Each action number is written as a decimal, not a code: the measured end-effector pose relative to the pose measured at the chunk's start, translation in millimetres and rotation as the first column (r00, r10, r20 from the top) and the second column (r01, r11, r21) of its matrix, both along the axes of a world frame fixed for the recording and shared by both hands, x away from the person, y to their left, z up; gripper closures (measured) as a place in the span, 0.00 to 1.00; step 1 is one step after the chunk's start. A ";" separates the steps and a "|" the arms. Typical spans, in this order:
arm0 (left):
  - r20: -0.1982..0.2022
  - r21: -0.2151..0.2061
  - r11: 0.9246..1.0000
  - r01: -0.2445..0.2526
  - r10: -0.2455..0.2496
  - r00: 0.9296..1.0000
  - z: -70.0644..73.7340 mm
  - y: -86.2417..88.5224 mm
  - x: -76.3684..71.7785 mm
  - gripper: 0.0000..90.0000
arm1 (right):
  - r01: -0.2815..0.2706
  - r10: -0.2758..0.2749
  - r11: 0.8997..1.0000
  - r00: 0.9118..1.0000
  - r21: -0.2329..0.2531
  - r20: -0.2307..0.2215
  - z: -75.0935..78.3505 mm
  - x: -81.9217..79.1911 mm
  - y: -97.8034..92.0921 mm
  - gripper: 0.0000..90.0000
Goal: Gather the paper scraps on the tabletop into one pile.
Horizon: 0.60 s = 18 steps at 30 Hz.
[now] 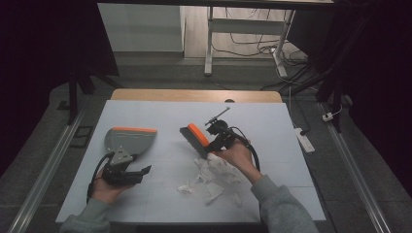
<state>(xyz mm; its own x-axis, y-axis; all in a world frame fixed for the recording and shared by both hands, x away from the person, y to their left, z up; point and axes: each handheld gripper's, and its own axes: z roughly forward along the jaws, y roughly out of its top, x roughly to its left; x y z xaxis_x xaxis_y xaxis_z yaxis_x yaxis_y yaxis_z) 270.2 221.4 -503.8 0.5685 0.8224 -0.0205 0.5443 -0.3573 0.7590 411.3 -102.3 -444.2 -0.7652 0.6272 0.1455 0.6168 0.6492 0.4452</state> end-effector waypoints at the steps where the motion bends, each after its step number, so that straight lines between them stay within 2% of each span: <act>1: 0.000 0.000 1.000 0.000 0.000 1.000 0.0 -0.1 -0.1 0.36 | 0.000 0.000 1.000 1.000 0.012 0.006 3.7 -1.3 -2.3 0.80; 5: -0.002 -0.002 1.000 -0.004 0.004 1.000 0.0 0.7 0.1 0.36 | -0.028 0.024 0.996 0.999 0.082 0.040 26.1 -11.1 -7.1 0.80; 9: -0.001 -0.001 1.000 -0.004 0.004 1.000 -0.2 0.3 -0.6 0.36 | -0.070 0.063 0.991 0.996 0.112 0.066 37.5 -19.9 -1.8 0.80; 11: 0.000 -0.003 1.000 -0.004 0.004 1.000 -0.1 0.6 -0.8 0.36 | -0.090 0.084 0.988 0.995 0.123 0.054 37.5 -25.1 4.1 0.80; 13: 0.001 -0.004 1.000 -0.004 0.004 1.000 0.1 1.3 -0.9 0.36 | -0.122 0.118 0.986 0.992 0.114 0.038 34.1 -31.0 10.6 0.80; 16: 0.001 -0.003 1.000 -0.006 0.006 1.000 0.0 2.5 -0.5 0.36 | -0.180 0.180 0.979 0.984 0.096 0.005 26.4 -45.2 21.6 0.80; 18: 0.001 -0.007 1.000 -0.010 0.010 1.000 0.2 4.0 -0.7 0.36 | -0.221 0.223 0.971 0.975 0.089 -0.014 22.3 -55.1 26.9 0.80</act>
